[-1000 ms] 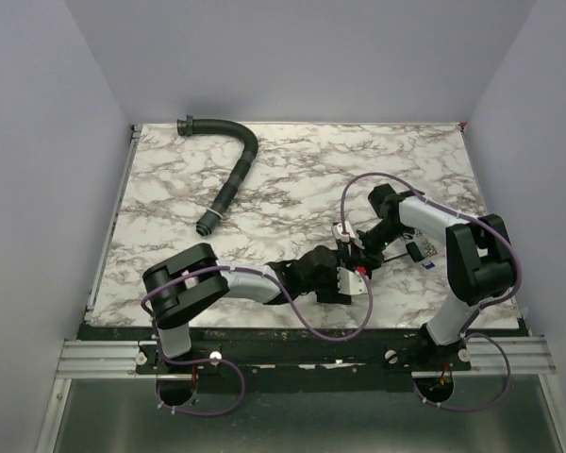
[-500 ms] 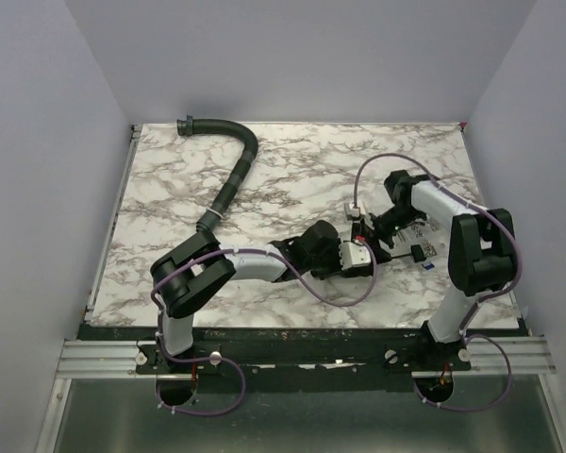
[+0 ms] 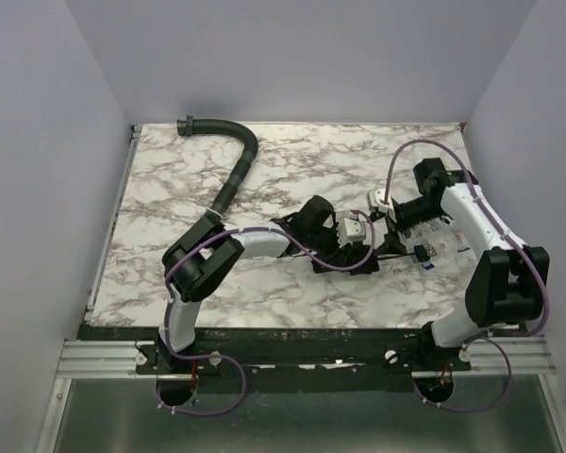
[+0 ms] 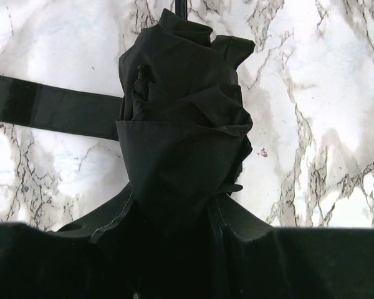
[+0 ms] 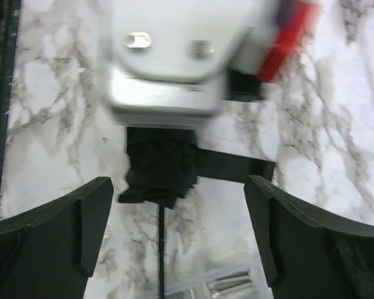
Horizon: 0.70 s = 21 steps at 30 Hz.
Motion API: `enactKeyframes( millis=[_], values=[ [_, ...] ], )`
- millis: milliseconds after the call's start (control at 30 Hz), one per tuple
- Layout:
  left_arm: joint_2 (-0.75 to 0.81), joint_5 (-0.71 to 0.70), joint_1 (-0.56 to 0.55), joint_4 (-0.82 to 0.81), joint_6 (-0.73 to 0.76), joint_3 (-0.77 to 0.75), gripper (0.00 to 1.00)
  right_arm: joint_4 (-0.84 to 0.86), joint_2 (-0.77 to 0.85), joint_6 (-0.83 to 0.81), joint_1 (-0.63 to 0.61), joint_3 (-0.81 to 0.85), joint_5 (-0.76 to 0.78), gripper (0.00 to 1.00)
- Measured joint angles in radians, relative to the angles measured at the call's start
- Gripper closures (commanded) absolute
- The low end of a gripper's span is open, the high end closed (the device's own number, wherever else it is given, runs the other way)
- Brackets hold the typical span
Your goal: Put away the umbrella
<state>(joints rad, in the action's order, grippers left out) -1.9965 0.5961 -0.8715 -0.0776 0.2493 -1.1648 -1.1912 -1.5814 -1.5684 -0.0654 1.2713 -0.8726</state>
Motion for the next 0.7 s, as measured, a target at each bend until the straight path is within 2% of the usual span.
enactKeyframes(
  millis=[267, 700],
  values=[
    [-0.028, 0.065, 0.021, 0.031, -0.015, -0.034, 0.92, 0.124, 0.178, -0.141, -0.001, -0.327, -0.077, 0.0],
    [-0.089, 0.199, 0.064, 0.09, -0.064, -0.109, 0.92, 0.449, 0.237, -0.221, -0.046, -0.56, -0.065, 0.0]
  ],
)
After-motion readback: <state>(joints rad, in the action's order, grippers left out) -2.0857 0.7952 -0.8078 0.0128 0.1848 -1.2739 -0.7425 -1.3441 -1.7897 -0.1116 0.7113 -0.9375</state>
